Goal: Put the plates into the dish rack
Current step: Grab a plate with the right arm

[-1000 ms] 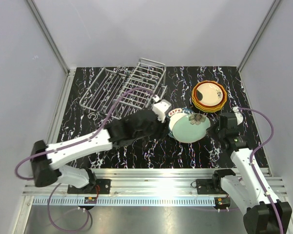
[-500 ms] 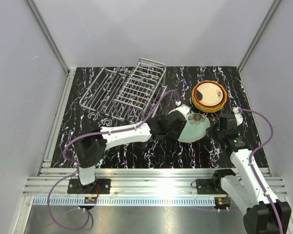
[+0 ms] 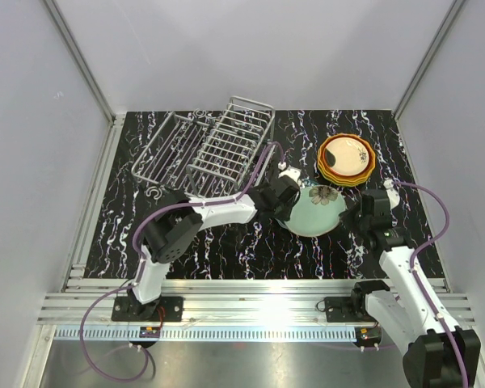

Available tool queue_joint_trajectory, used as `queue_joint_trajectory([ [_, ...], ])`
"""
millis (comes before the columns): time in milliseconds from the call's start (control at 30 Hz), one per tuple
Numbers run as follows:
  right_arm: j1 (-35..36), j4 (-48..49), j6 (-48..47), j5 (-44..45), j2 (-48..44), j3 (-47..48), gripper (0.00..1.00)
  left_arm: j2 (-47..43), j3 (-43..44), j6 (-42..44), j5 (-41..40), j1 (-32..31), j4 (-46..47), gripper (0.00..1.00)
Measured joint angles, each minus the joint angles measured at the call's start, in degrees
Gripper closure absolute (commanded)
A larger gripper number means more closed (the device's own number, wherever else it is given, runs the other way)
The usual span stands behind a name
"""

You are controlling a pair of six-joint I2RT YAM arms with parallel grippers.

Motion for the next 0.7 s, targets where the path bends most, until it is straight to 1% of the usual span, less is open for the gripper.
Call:
queue_joint_trajectory([
  [167, 0.0, 1.2, 0.0, 0.0, 0.8, -0.3, 1.0, 1.8, 2.1, -0.8, 0.4, 0.6, 0.2, 0.68],
  [233, 0.0, 1.3, 0.0, 0.0, 1.2, -0.3, 1.0, 2.3, 2.9, -0.9, 0.3, 0.9, 0.1, 0.67],
  [267, -0.1, 1.4, 0.0, 0.0, 1.4, -0.3, 1.0, 2.5, 3.2, -0.9, 0.3, 1.0, 0.1, 0.65],
  [400, -0.1, 1.7, 0.0, 0.0, 1.5, -0.5, 1.0, 3.0, 3.5, -1.6, 0.5, 1.3, 0.2, 0.64],
  [500, -0.1, 2.6, 0.0, 0.0, 1.5, -0.9, 0.98, 3.7, 3.7, -1.8, 0.9, 1.8, 0.6, 0.64],
  [567, -0.1, 3.3, 0.0, 0.0, 1.5, -1.3, 0.93, 4.3, 4.2, -1.9, 1.1, 2.1, 1.0, 0.65],
  [700, -0.1, 6.1, 0.2, -0.3, 1.2, -2.9, 0.91, 4.9, 4.7, -2.2, 1.7, 2.8, 1.6, 0.66],
])
